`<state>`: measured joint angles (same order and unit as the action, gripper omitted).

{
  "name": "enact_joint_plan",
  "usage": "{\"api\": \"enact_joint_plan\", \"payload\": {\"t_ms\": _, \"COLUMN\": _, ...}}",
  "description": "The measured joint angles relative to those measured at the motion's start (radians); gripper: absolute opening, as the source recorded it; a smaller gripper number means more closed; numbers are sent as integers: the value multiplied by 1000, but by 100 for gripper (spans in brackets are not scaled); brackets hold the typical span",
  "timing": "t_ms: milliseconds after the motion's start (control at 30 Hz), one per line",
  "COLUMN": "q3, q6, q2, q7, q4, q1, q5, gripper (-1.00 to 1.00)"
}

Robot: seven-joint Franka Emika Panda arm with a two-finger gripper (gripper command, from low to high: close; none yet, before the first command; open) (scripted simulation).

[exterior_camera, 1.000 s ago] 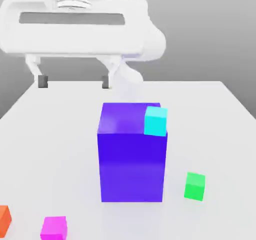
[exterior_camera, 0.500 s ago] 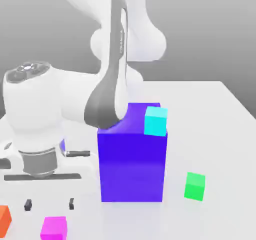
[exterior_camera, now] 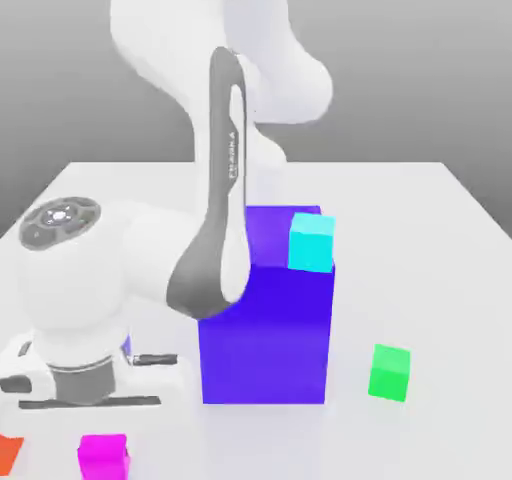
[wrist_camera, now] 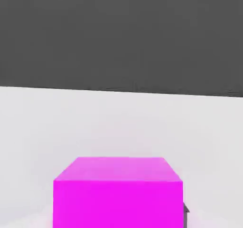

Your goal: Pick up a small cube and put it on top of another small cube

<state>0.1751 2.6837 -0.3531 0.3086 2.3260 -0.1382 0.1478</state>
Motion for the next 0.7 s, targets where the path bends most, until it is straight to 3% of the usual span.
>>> {"api": "enact_joint_plan", "payload": {"t_ms": 367, "q3": -157, "q6": -10, "q2": 192, "q7": 9, "q4": 119, "q1": 119, "q5": 81, "gripper": -100}}
{"api": "enact_joint_plan", "payload": {"t_ms": 700, "q3": -286, "q6": -6, "q2": 352, "q7": 110, "q4": 264, "q1": 296, "q5": 29, "gripper": -100}}
